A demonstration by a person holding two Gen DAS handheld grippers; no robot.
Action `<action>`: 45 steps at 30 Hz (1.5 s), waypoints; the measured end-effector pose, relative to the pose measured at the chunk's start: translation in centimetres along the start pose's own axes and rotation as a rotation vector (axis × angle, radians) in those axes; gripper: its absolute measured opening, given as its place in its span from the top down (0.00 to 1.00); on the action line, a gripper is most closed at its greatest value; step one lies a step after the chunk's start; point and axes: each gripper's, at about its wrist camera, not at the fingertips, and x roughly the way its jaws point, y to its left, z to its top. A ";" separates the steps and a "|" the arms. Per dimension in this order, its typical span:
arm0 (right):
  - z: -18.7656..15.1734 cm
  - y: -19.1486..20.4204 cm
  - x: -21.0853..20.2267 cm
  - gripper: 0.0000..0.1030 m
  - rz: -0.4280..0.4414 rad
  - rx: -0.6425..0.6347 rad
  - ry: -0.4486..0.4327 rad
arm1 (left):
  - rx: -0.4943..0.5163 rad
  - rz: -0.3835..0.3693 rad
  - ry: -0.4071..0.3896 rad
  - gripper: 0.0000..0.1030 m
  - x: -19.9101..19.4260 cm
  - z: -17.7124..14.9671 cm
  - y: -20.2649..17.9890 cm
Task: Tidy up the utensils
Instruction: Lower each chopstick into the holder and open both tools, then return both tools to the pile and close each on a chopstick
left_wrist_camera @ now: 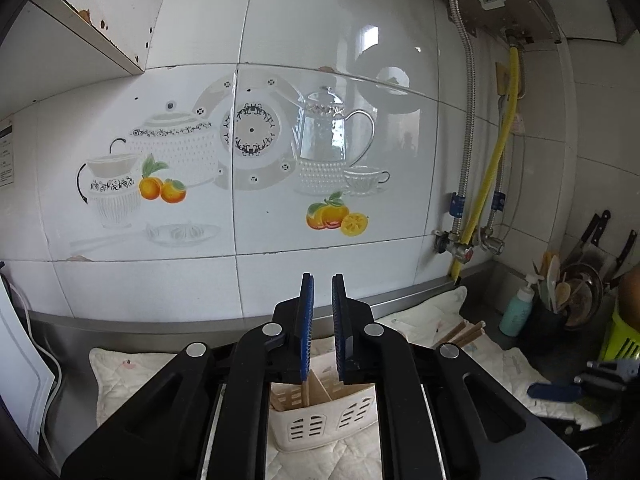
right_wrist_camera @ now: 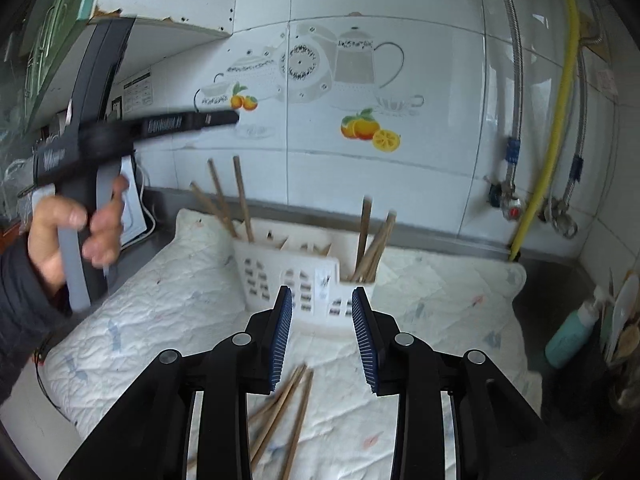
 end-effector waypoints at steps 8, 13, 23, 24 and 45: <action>-9.1 1.5 -1.2 0.70 0.008 0.107 0.090 | 0.012 -0.010 -0.023 0.76 -5.7 -1.6 -0.9; -14.0 2.2 -1.4 0.75 0.000 0.153 0.146 | 0.005 -0.015 0.029 0.73 -8.7 -5.7 -1.4; -19.2 3.7 -0.7 0.82 -0.023 0.201 0.193 | -0.049 -0.028 0.169 0.66 -11.8 -15.8 -2.0; -19.4 3.7 -0.5 0.82 -0.022 0.203 0.196 | -0.055 -0.033 0.186 0.66 -11.8 -16.6 -2.0; -19.8 3.5 0.8 0.93 -0.065 0.239 0.179 | -0.078 -0.156 0.434 0.68 -11.1 -28.4 -6.3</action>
